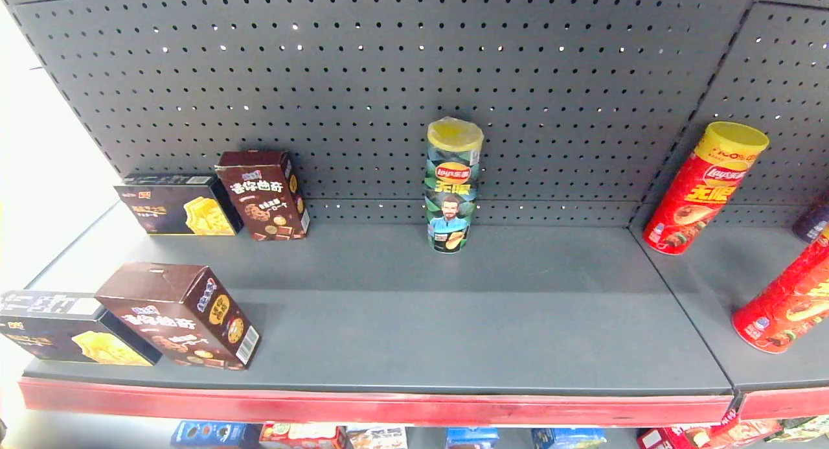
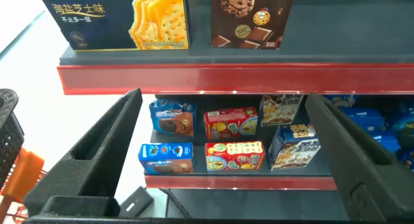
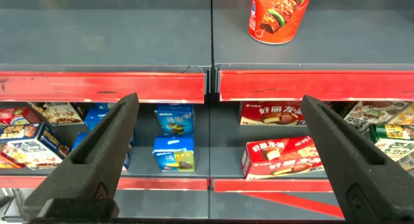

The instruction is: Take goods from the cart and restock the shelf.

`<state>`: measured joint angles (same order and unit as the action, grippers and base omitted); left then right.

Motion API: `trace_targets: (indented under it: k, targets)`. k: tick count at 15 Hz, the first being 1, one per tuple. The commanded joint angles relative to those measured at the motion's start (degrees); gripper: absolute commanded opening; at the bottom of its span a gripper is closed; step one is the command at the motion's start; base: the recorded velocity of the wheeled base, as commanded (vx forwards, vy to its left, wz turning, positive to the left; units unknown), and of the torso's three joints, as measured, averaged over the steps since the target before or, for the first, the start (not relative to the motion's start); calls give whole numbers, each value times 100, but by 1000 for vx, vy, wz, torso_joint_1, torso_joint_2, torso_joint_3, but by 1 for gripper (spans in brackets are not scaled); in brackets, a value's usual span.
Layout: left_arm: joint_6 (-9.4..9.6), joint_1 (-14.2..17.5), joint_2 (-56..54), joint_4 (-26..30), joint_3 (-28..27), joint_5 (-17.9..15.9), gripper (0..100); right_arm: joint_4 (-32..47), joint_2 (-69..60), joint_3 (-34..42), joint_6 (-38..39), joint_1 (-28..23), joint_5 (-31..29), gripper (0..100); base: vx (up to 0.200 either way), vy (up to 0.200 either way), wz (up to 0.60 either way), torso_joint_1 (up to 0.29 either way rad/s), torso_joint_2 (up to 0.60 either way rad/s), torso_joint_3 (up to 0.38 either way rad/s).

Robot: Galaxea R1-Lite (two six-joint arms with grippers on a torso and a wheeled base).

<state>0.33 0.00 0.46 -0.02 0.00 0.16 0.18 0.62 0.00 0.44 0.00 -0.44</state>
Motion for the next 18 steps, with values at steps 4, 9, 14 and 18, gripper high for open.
trace_targets:
  k: [4, 9, 14, 18]
  targets:
    - [2, 0, -2, -6, 0, 2, 100, -1, 8, 0, 0, 0, 0, 100, 0, 0, 0, 0, 0, 0]
    - [2, 0, 15, -6, 0, -7, 100, -1, 8, -9, 0, 0, 0, 100, 0, 0, 0, 0, 0, 0]
    - [2, 0, 15, 2, 0, -7, 100, -1, 8, -9, 9, 0, -9, 100, 0, 0, 600, 5, 4, 1]
    - [2, 0, 15, 2, 0, -7, 100, -1, 8, -9, 9, 0, -9, 100, 0, 0, 600, -1, 2, 0]
